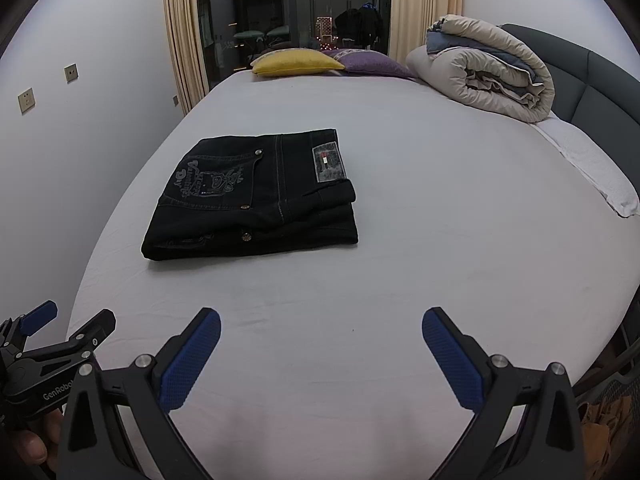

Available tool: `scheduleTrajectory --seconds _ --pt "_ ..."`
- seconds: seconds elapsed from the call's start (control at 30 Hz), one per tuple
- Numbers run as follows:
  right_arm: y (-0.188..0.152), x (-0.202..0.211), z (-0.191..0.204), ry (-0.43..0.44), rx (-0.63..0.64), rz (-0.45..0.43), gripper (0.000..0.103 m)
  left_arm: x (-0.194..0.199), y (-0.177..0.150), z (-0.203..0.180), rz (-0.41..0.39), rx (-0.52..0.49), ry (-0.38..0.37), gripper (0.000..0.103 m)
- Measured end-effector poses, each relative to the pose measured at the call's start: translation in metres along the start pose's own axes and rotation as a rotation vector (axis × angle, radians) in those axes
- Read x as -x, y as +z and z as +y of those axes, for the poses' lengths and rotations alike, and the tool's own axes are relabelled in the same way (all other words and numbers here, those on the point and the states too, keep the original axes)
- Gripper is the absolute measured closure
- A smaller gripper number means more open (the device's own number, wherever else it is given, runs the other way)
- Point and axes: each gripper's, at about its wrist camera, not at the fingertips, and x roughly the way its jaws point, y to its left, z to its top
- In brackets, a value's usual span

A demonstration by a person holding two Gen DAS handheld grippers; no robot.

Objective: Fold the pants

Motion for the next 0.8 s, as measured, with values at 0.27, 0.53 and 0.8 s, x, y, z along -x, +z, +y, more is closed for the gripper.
scheduleTrajectory --seconds 0.27,0.53,0.8 --pt "-0.0023 0.0001 0.0026 0.0 0.001 0.002 0.0 0.0006 -0.001 -0.0005 0.0 0.001 -0.002 0.0" --pt "-0.0023 0.0003 0.003 0.001 0.002 0.002 0.0 -0.0001 -0.0013 -0.0006 0.001 0.0 -0.005 0.0" --pt "-0.0019 0.0001 0.0027 0.0 0.001 0.002 0.0 -0.0005 -0.0008 -0.0001 0.001 0.001 -0.006 0.0"
